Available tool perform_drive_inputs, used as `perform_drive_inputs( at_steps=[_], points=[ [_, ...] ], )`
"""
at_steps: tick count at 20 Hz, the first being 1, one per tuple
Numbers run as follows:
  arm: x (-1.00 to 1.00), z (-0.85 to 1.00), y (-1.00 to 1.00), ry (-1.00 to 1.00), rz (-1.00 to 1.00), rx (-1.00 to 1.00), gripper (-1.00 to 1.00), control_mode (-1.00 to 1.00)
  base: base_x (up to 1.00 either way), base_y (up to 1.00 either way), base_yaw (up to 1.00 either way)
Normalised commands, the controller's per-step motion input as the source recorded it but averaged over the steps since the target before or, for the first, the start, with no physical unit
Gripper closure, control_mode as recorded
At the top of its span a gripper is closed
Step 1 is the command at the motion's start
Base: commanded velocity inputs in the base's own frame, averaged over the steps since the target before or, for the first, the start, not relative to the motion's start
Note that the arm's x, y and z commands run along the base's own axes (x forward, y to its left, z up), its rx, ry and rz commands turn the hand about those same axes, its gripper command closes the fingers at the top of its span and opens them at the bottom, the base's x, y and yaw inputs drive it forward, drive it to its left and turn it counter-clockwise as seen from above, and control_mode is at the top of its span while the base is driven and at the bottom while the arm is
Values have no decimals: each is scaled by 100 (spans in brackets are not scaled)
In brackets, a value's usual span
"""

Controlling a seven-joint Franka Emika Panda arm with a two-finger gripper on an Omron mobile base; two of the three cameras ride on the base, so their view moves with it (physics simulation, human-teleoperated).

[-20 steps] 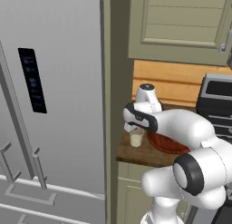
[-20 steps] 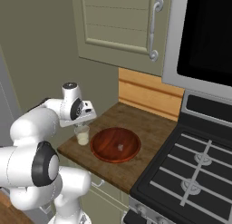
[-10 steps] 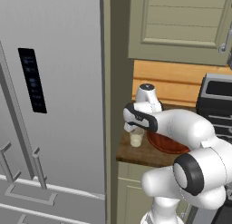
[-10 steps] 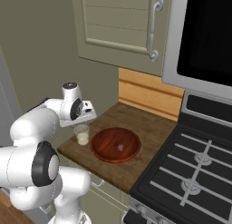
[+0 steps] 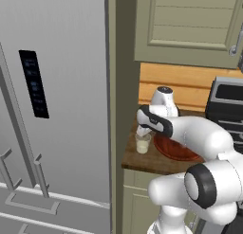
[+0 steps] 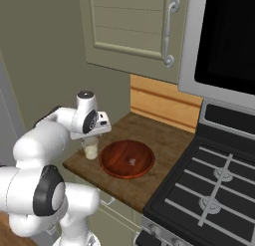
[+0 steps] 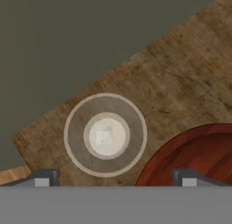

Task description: Grab a lemon wedge from the fridge and one ice cube from the ice bowl, and put them in the glass of lemonade.

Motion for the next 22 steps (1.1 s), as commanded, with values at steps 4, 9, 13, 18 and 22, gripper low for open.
perform_drive_inputs(
  at_steps=[4, 9, 13, 18, 22],
  points=[
    [-27, 1, -42, -4, 2, 9, -100, -100, 0, 0, 0],
    [-14, 2, -33, -2, 3, 6, -100, -100, 0, 0, 0],
    [-5, 0, -21, 0, 0, 3, -100, -100, 0, 0, 0],
    [-62, 23, -14, 0, -5, 4, -100, -100, 0, 0, 0],
    [-35, 94, 6, 0, -22, -5, -100, -100, 0, 0, 0]
  ],
)
